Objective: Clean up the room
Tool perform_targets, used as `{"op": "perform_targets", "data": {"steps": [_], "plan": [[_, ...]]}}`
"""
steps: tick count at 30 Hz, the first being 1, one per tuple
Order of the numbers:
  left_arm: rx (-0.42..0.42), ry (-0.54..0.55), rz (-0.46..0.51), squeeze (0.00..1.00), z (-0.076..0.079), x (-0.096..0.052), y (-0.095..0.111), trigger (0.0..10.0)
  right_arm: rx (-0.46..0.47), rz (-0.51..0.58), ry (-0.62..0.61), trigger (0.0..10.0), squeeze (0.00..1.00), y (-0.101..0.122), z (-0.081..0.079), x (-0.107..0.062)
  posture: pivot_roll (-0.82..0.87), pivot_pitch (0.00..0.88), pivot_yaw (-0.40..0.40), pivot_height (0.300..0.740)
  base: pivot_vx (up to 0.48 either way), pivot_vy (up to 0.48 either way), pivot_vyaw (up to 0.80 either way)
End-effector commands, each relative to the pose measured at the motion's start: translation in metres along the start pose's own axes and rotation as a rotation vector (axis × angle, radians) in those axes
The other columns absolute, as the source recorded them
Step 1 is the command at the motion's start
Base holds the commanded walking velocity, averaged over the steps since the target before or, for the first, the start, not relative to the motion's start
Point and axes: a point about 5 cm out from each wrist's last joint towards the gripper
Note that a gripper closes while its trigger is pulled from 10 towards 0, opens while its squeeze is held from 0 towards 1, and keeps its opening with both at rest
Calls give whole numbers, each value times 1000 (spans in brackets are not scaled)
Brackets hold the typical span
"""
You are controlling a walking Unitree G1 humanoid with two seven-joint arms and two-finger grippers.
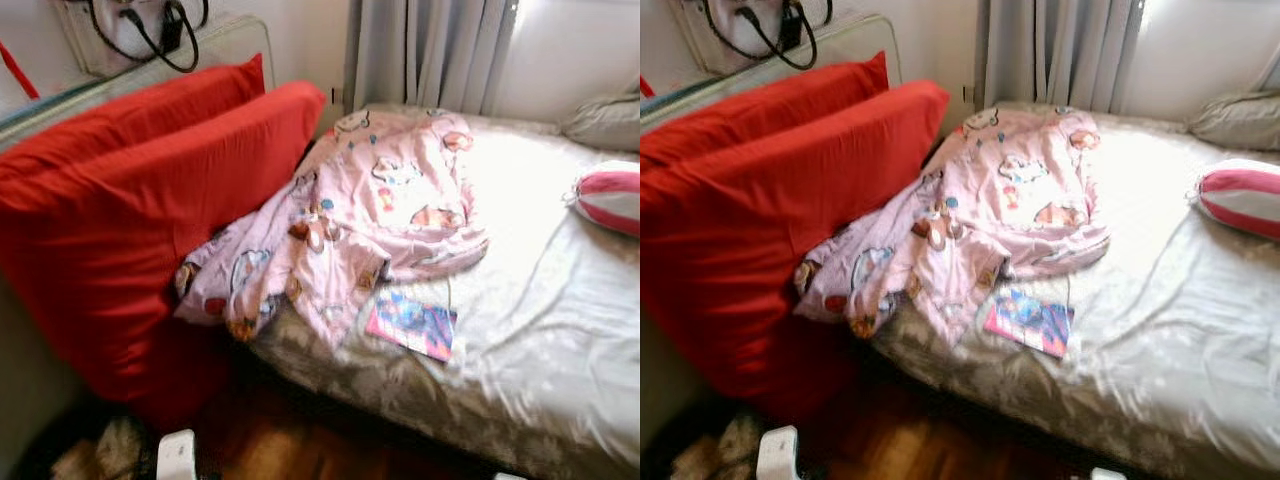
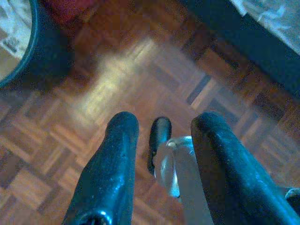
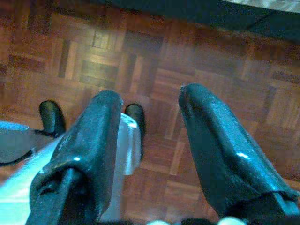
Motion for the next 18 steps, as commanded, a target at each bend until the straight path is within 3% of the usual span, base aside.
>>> {"op": "perform_targets", "data": {"steps": [1,12,18], "plan": [[25,12,-17,0,-4,-1,-3,10000,6,1,-1,10000,0,0,0,0,22,36,23,740,262,0,0],[32,15,3,0,-8,2,15,10000,-6,4,15,10000,0,2,-2,1,7,38,32,740,263,0,0],[35,10,10,0,-6,3,19,10000,21,7,5,10000,0,2,-1,1,9,35,30,740,266,0,577]]}}
Point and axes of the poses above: a point about 5 cm out from each wrist's last joint towards the gripper, its own x axis pointing out of the wrist towards the gripper, its own y axis along the axis of the wrist's last joint, z = x × y, and after that the axes turned 4 degrees about x, right-handed
